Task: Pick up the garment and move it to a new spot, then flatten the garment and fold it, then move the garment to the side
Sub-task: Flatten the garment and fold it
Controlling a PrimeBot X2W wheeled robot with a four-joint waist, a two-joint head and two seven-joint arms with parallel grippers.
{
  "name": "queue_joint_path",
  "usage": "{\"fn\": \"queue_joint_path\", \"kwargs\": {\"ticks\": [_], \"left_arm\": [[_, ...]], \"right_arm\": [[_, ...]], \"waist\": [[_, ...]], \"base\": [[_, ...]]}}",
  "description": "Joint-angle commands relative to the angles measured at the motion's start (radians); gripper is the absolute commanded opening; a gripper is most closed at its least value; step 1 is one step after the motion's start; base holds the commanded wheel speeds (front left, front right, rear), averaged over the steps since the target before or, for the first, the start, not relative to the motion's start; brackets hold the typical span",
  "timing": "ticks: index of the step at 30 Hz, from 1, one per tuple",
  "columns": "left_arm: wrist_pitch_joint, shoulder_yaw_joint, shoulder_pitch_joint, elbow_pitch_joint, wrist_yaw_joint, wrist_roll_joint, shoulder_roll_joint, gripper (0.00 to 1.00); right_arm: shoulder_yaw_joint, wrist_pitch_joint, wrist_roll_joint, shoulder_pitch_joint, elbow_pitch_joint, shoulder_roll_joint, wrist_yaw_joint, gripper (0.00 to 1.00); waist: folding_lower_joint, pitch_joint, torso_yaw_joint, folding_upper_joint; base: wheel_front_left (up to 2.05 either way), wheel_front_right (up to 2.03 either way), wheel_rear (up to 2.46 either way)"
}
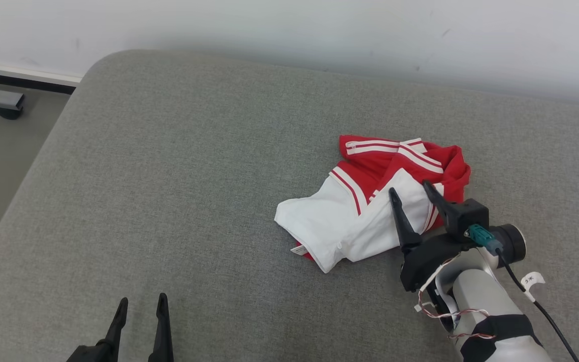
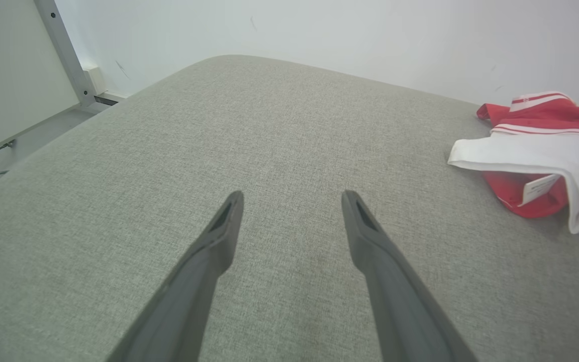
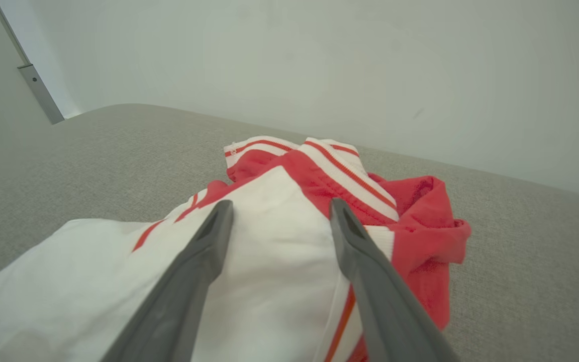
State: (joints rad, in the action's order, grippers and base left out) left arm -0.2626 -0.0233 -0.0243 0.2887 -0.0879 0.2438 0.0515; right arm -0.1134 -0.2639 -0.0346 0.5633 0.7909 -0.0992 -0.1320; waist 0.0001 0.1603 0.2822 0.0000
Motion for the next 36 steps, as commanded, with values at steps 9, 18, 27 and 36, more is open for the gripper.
{"fn": "queue_joint_path", "kwargs": {"ticks": [9,18,27,36], "left_arm": [[-0.003,0.005,-0.009,0.003,0.004,0.018,-0.002,1.00],[-0.003,0.003,-0.017,0.001,0.004,0.030,-0.002,1.00],[-0.003,-0.039,-0.045,0.013,-0.007,0.036,-0.001,1.00],[-0.003,-0.057,-0.038,0.020,-0.001,0.036,-0.002,1.00]], "right_arm": [[0.037,0.000,0.001,-0.035,-0.020,-0.020,0.002,0.00],[0.114,0.000,0.016,0.019,-0.096,-0.134,0.002,0.00],[0.285,0.000,0.128,0.233,0.023,-0.329,0.002,0.00],[0.515,0.005,0.288,0.307,0.122,-0.323,0.002,1.00]], "waist": [[-0.0001,-0.004,-0.017,0.0000],[-0.0001,0.011,-0.023,0.0000],[-0.0001,0.048,0.011,0.0000],[-0.0001,0.049,0.030,0.0000]], "base": [[0.00,0.00,0.00],[0.00,0.00,0.00],[0.00,0.00,0.00],[0.00,0.00,0.00]]}}
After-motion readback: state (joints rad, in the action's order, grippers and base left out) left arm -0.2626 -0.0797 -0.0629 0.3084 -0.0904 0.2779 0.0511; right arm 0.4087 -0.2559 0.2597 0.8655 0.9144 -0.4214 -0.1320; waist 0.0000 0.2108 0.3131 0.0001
